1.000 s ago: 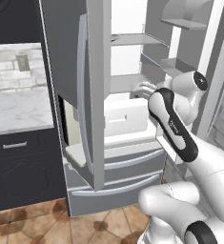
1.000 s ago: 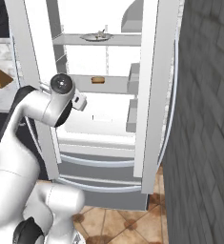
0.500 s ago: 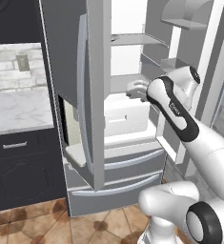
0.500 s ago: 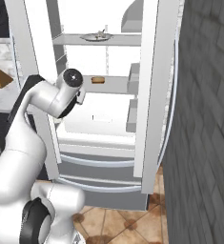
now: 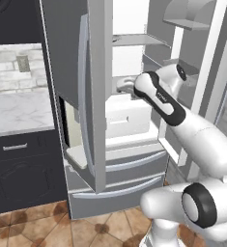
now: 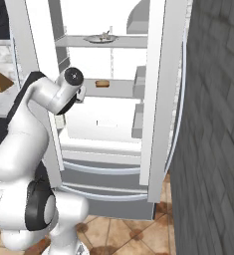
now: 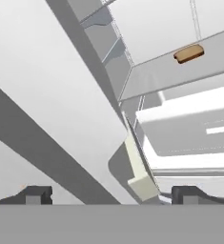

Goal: Retrieve the fish from the fridge and place it on the saucepan with marinade on the stove.

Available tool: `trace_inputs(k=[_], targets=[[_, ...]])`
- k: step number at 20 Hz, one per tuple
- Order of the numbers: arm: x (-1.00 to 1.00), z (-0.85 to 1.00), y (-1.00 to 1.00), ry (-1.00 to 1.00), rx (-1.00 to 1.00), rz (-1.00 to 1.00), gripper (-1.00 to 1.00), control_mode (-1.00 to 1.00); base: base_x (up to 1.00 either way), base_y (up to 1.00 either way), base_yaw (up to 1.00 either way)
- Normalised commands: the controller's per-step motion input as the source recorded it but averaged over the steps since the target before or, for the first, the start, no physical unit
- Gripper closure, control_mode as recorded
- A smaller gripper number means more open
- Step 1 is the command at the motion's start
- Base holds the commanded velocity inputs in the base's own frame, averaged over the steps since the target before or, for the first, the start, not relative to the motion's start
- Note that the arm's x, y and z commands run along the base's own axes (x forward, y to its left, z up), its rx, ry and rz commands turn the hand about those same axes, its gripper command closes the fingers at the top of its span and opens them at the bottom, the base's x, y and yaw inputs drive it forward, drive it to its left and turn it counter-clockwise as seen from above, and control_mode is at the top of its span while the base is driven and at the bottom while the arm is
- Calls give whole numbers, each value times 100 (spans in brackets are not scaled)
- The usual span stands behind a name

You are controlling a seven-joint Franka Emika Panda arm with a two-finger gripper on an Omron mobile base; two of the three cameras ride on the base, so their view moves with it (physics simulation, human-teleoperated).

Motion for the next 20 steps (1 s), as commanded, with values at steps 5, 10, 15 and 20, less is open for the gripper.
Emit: trace_inputs(k=[5, 10, 15, 20], targets=[[59, 0, 41, -3, 0, 3, -100, -100, 0, 0, 0], [46, 0, 69, -2, 0, 9, -100, -100, 0, 0, 0], [46, 0, 93, 0, 0, 14, -100, -100, 0, 0, 0], [62, -10, 100, 0, 0, 14, -100, -100, 0, 0, 0]])
